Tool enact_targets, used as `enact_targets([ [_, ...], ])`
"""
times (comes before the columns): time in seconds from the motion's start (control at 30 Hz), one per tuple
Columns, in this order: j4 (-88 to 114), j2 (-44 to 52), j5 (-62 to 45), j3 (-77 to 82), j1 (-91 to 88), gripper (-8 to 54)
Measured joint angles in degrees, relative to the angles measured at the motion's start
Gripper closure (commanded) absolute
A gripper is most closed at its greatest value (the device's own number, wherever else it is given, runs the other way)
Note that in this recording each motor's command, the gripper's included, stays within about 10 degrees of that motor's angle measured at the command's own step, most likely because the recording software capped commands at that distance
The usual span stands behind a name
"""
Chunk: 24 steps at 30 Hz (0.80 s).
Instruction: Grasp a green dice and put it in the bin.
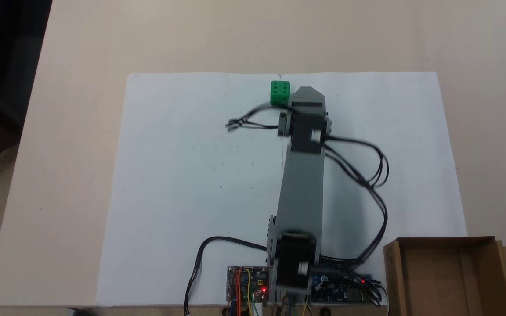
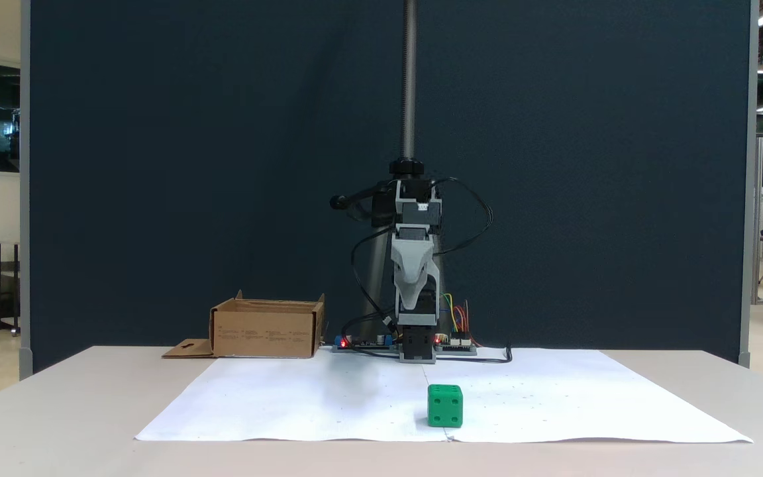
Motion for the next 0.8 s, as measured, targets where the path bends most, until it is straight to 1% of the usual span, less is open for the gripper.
enact_targets([
  [0.1,7.3,-8.7,0.0,-10.4,0.0,2.4],
  [0.23,11.9,-18.3,0.1,-16.9,0.0,2.5],
  [0.6,18.5,-37.4,2.9,-36.6,-4.0,2.5],
  [0.8,21.4,-46.9,6.0,-46.2,-5.0,3.6],
])
